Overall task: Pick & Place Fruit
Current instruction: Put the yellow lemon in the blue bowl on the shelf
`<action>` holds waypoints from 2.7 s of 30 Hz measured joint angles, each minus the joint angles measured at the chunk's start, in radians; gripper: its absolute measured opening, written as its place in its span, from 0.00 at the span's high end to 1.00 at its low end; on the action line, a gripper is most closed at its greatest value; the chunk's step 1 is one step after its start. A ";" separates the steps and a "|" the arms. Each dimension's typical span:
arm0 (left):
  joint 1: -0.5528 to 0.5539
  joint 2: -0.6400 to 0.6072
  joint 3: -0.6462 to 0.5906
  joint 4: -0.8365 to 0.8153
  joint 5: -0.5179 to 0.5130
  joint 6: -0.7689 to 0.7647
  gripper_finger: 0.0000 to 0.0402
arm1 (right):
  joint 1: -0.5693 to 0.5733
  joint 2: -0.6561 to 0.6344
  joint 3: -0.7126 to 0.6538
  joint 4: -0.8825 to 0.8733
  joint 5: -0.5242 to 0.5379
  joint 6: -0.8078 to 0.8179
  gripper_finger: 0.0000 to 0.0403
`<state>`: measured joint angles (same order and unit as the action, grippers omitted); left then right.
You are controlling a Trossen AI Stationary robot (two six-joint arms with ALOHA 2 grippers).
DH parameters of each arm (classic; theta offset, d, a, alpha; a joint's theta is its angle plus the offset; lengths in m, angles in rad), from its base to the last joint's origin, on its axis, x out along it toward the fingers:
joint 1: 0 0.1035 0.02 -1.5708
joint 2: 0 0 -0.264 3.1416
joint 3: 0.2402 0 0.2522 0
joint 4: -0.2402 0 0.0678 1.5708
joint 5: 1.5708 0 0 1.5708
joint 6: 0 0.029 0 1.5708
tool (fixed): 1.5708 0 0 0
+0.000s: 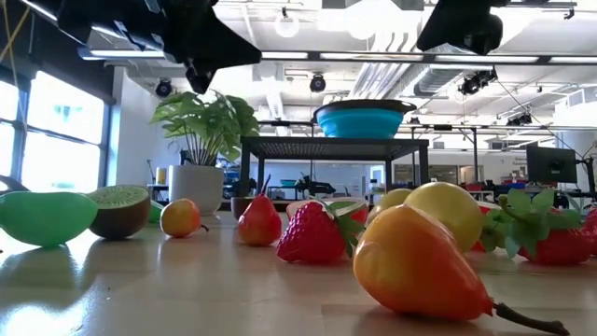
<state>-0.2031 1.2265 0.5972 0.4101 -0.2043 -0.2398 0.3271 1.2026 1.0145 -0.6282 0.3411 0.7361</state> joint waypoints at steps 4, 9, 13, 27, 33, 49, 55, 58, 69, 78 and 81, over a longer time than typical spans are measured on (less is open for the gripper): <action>0.000 -0.013 0.000 -0.016 0.000 0.000 1.00 | 0.000 0.000 0.000 0.016 0.000 -0.034 0.99; 0.000 -0.013 0.000 -0.012 0.000 0.000 1.00 | 0.000 0.000 0.000 0.017 -0.002 -0.060 0.99; 0.000 -0.013 0.000 -0.015 0.000 -0.002 1.00 | 0.000 0.000 0.000 0.020 -0.003 -0.075 0.99; 0.000 -0.012 0.000 -0.009 0.001 -0.004 1.00 | 0.000 0.000 0.000 0.113 -0.002 -0.110 0.99; 0.000 -0.012 0.001 -0.009 0.001 -0.013 1.00 | 0.000 0.000 0.000 0.155 0.000 -0.161 0.99; 0.000 -0.012 0.001 -0.013 0.002 -0.057 1.00 | 0.000 0.043 0.000 0.179 -0.111 -0.290 0.50; 0.000 -0.035 0.003 -0.013 -0.019 -0.083 1.00 | -0.016 0.111 0.000 0.196 -0.179 -0.311 0.38; 0.000 -0.061 0.001 -0.021 -0.030 -0.084 1.00 | -0.031 0.161 0.002 0.197 -0.215 -0.290 0.37; 0.000 -0.145 0.002 -0.119 -0.034 -0.080 1.00 | -0.068 0.326 0.028 0.147 -0.245 -0.156 0.37; 0.000 -0.146 0.002 -0.141 -0.035 -0.080 1.00 | -0.067 0.432 0.028 0.138 -0.269 -0.200 0.27; 0.000 -0.146 0.002 -0.146 -0.035 -0.080 1.00 | -0.067 0.443 0.028 0.138 -0.242 -0.275 0.22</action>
<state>-0.2028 1.0805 0.5987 0.2643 -0.2394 -0.3195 0.2600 1.6455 1.0424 -0.4897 0.0986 0.4612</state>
